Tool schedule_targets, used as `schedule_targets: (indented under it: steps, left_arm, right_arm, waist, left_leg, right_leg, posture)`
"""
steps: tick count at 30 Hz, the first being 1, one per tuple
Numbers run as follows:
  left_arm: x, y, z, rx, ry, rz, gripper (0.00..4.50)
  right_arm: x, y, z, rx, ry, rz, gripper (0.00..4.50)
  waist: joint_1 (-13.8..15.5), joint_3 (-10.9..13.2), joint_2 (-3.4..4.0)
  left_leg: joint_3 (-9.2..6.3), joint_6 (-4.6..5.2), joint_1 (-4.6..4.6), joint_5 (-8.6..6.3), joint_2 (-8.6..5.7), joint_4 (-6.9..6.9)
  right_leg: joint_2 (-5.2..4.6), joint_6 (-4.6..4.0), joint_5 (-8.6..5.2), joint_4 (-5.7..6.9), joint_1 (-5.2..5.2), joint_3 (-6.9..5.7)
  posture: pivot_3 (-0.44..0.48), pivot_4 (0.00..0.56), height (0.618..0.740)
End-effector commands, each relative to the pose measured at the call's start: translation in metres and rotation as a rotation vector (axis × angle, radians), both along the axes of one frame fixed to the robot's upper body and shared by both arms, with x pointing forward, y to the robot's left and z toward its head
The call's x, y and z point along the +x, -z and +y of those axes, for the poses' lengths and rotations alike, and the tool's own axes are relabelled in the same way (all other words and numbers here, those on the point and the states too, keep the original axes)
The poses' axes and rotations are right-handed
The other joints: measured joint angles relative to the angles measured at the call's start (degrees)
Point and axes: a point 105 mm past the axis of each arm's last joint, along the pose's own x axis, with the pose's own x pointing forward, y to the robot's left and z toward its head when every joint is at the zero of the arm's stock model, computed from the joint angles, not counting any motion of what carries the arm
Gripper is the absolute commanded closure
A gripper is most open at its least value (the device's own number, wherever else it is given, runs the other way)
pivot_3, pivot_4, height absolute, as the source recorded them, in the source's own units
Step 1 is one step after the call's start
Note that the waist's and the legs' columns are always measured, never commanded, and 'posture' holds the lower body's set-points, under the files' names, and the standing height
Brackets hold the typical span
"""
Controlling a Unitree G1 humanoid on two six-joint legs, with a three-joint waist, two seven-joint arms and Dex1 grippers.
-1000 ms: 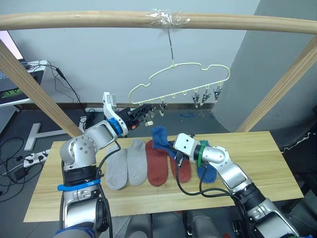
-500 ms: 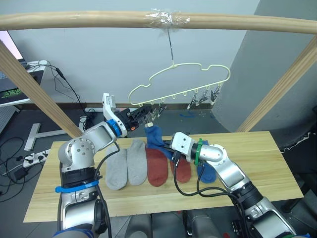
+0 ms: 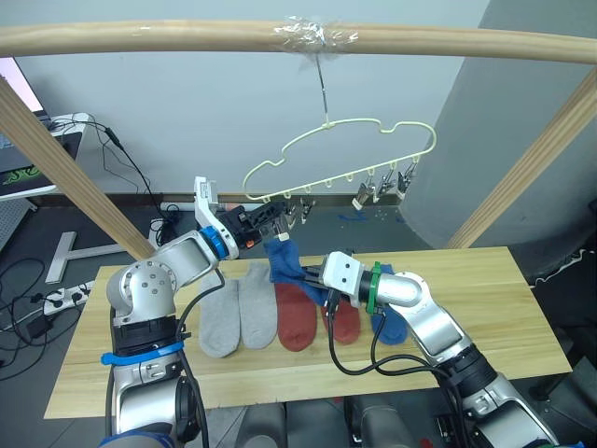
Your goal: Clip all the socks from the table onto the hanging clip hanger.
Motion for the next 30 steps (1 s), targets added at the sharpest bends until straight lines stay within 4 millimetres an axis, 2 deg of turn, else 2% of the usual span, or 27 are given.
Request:
schedule_targets:
  steps: [1, 5, 11, 12, 13, 19, 22, 25, 30]
  left_arm:
    - [-0.006, 0.002, -0.001, 0.015, 0.012, 0.008, 4.50]
    - [-0.007, 0.003, 0.000, 0.020, 0.014, 0.009, 4.50]
    - [-0.006, 0.002, 0.001, 0.036, 0.005, -0.010, 4.50]
    - [-0.006, 0.003, 0.001, 0.036, 0.003, -0.010, 3.85]
    - [-0.006, 0.003, 0.001, 0.032, 0.004, -0.012, 3.67]
    - [-0.007, -0.001, 0.008, 0.037, -0.013, -0.027, 1.81]
    - [-0.011, -0.005, 0.020, 0.061, -0.033, -0.043, 0.90]
    - [-0.018, -0.013, 0.035, 0.063, -0.058, -0.057, 0.04]
    - [-0.022, -0.027, 0.060, 0.096, -0.138, -0.098, 0.04]
  right_arm:
    - [0.001, -0.015, 0.002, 0.049, -0.011, -0.033, 4.49]
    - [0.010, -0.017, -0.004, 0.050, 0.017, -0.039, 4.49]
    - [0.012, -0.017, -0.007, 0.047, 0.022, -0.043, 4.49]
    - [0.012, -0.017, -0.007, 0.047, 0.021, -0.043, 4.50]
    - [0.012, -0.017, -0.006, 0.048, 0.019, -0.042, 4.50]
    - [0.009, -0.016, 0.000, 0.064, 0.009, -0.027, 4.50]
    - [0.010, -0.014, 0.005, 0.085, 0.013, 0.015, 4.50]
    - [0.013, -0.015, 0.014, 0.188, 0.053, 0.149, 4.50]
    - [0.018, -0.017, 0.021, 0.278, 0.077, 0.292, 4.50]
  waist:
    - [0.00, 0.00, 0.00]
    - [0.04, 0.00, 0.00]
    - [0.04, 0.00, 0.00]
    - [0.04, 0.00, 0.00]
    - [0.04, 0.00, 0.00]
    - [0.38, 0.03, -0.03]
    - [0.59, 0.06, -0.03]
    - [0.64, 0.08, -0.02]
    - [1.68, 0.15, 0.00]
  left_leg:
    - [0.00, 0.00, -0.02, 0.00, 0.00, 0.00]
    - [0.00, -0.01, -0.07, 0.00, 0.00, 0.00]
    - [-0.01, -0.01, -0.08, 0.00, 0.00, 0.00]
    - [0.00, -0.01, -0.09, 0.00, 0.00, 0.00]
    - [0.00, -0.01, -0.11, 0.00, 0.00, 0.00]
    - [-0.12, -0.02, -0.58, 0.01, 0.00, 0.11]
    - [-0.14, -0.02, -0.62, 0.01, 0.00, 0.12]
    - [-0.13, -0.02, -0.63, 0.01, 0.01, 0.10]
    - [-0.17, -0.04, -0.72, 0.02, 0.02, 0.10]
  right_leg:
    - [0.00, 0.00, 0.00, 0.00, -0.01, 0.00]
    - [-0.02, 0.00, 0.00, -0.02, -0.04, -0.01]
    - [-0.02, -0.01, 0.00, -0.03, -0.05, -0.03]
    - [-0.02, -0.01, 0.00, -0.04, -0.06, -0.04]
    - [-0.02, -0.01, 0.00, -0.04, -0.07, -0.03]
    - [-0.03, -0.28, 0.17, -0.01, -0.45, -0.16]
    - [-0.03, -0.28, 0.17, 0.04, -0.52, -0.18]
    - [-0.03, -0.29, 0.18, 0.08, -0.59, -0.17]
    - [-0.03, -0.30, 0.18, 0.19, -0.77, -0.25]
  posture:
    - [0.350, 0.195, 0.740]
    - [0.349, 0.195, 0.740]
    - [0.348, 0.197, 0.740]
    - [0.349, 0.197, 0.740]
    - [0.349, 0.197, 0.740]
    - [0.355, 0.201, 0.740]
    - [0.359, 0.202, 0.740]
    - [0.359, 0.202, 0.740]
    - [0.379, 0.204, 0.740]
